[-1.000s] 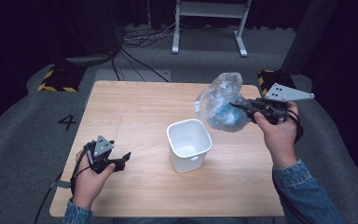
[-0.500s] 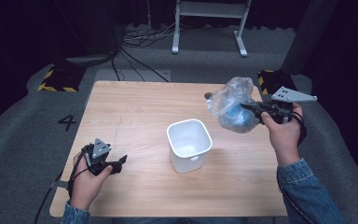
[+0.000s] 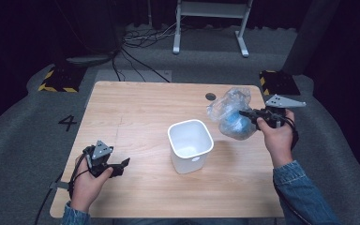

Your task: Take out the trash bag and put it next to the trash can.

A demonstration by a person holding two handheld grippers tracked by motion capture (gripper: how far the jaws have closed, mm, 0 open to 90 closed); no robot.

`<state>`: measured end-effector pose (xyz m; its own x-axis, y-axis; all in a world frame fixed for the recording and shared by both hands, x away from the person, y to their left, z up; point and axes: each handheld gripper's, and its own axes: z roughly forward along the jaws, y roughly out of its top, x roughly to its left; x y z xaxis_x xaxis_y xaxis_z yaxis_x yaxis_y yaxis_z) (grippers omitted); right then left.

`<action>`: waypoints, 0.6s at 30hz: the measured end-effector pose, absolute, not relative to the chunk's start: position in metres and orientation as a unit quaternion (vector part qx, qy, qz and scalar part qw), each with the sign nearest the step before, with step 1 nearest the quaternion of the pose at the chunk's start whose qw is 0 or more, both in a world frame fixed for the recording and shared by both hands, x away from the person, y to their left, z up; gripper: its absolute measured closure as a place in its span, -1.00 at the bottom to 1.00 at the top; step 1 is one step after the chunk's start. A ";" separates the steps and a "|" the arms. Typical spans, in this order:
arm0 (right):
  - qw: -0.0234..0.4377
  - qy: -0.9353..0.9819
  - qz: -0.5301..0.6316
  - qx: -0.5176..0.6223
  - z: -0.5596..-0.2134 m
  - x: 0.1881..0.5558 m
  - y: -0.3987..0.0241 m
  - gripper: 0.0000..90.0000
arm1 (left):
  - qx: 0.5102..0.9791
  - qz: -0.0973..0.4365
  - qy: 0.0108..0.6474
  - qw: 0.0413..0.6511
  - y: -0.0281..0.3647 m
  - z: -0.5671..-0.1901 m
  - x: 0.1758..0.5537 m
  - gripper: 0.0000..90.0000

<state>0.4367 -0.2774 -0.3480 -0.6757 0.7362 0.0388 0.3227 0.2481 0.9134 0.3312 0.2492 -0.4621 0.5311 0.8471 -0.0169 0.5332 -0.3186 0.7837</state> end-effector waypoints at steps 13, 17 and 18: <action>0.181 0.777 0.486 0.356 -0.382 0.441 -0.266 0.97 | 0.787 0.200 0.445 0.377 0.251 -0.466 0.332 -0.54; 0.174 0.784 0.479 0.354 -0.392 0.442 -0.261 0.97 | 0.789 0.201 0.443 0.375 0.251 -0.467 0.332 -0.54; 0.172 0.786 0.477 0.354 -0.395 0.442 -0.260 0.97 | 0.789 0.202 0.443 0.374 0.251 -0.467 0.332 -0.54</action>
